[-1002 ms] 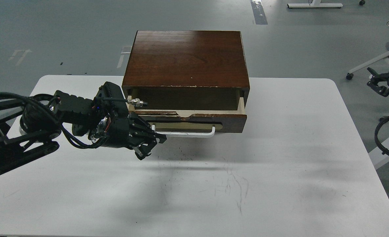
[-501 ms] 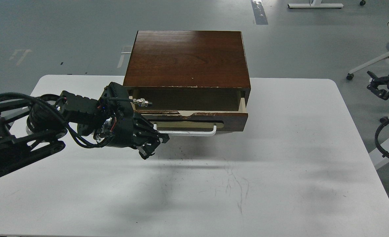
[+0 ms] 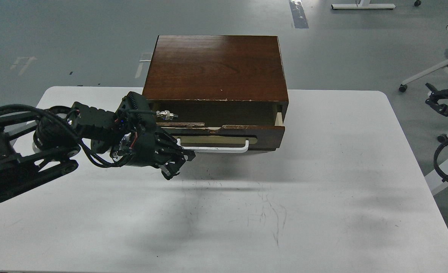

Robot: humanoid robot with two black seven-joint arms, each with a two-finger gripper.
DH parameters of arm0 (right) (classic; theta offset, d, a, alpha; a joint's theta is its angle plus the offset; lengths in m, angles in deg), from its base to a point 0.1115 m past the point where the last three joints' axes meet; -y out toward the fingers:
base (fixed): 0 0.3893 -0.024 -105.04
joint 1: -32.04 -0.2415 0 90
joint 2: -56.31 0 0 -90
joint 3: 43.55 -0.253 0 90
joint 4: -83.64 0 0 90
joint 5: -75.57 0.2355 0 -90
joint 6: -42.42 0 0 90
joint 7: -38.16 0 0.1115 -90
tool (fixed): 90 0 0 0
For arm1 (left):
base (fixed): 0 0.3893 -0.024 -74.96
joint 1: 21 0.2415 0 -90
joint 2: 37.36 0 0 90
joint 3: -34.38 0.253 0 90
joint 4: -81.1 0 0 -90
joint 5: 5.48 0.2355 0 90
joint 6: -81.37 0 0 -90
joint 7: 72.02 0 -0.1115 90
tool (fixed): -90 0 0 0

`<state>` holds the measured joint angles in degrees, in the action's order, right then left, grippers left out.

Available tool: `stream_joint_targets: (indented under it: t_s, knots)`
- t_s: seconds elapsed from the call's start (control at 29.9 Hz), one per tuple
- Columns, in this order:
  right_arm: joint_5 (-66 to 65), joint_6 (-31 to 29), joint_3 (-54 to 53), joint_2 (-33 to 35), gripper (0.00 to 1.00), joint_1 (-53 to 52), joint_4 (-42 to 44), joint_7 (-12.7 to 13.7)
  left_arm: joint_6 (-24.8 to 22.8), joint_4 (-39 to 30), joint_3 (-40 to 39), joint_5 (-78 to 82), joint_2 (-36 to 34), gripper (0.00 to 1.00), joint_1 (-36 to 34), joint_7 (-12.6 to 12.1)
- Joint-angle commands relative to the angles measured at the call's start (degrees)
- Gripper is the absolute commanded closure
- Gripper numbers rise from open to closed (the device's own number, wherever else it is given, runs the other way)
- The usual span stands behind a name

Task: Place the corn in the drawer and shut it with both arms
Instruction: 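Push the drawer front toward the box with the left hand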

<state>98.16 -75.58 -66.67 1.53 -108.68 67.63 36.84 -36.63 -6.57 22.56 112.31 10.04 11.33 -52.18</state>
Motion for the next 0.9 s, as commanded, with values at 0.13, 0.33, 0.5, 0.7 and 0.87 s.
stream_joint_targets:
  t_s: [0.13, 0.33, 0.5, 0.7, 0.87]
  knots:
    - [0.0, 0.0, 0.1, -0.1, 0.0, 0.0, 0.0, 0.0, 0.0, 1.3, 0.0, 0.0, 0.1, 1.0, -0.1, 0.0]
    - [-0.2, 0.0, 0.1, -0.1, 0.0, 0.0, 0.0, 0.0, 0.0, 1.6, 0.0, -0.1, 0.6, 1.0, 0.0, 0.0]
    - [-0.2, 0.0, 0.1, -0.1, 0.0, 0.0, 0.0, 0.0, 0.0, 3.6, -0.1, -0.1, 1.5, 1.0, -0.1, 0.1]
    - [-0.2, 0.0, 0.1, -0.1, 0.0, -0.1, 1.3, 0.0, 0.0, 4.7, -0.1, -0.1, 2.6, 1.0, -0.1, 0.1]
    - [-0.2, 0.0, 0.0, 0.0, 0.0, -0.2, 1.6, 0.0, 0.0, 6.6, -0.1, -0.2, 3.3, 1.0, -0.1, 0.2]
